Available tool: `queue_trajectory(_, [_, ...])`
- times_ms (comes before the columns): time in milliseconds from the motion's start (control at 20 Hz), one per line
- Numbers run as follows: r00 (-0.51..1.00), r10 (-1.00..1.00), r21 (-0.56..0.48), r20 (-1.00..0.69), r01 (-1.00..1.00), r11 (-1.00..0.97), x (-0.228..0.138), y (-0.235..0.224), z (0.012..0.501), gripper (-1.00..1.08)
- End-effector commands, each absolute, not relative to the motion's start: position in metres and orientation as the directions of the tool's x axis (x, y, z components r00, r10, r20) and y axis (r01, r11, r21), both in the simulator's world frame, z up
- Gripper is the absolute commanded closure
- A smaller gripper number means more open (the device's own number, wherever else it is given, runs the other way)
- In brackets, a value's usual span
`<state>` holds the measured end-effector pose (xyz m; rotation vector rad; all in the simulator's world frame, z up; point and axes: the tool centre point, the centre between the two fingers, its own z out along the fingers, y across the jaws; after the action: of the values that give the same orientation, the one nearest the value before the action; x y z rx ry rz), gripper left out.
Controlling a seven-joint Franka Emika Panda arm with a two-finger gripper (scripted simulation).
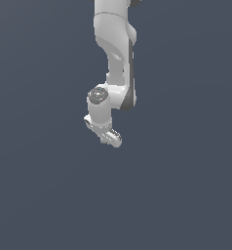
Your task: Pick up the object and move it to a goal position.
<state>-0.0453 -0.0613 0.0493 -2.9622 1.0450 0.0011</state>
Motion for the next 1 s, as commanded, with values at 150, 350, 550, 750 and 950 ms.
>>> queue_trajectory(150, [0.778,-0.629,-0.001,0.000,-0.629,-0.778,-0.040,-0.107,0.086,1.08])
queue_trajectory(350, [0.778,-0.629,-0.001,0.000,-0.629,-0.778,-0.034,-0.145,0.118,1.08])
queue_trajectory(550, [0.778,-0.629,0.000,0.000,-0.629,-0.778,-0.028,-0.180,0.146,1.08])
queue_trajectory(750, [0.778,-0.629,0.000,0.000,-0.629,-0.778,-0.023,-0.205,0.167,1.08])
queue_trajectory(950, [0.778,-0.629,0.000,0.000,-0.629,-0.778,-0.019,-0.221,0.179,1.08])
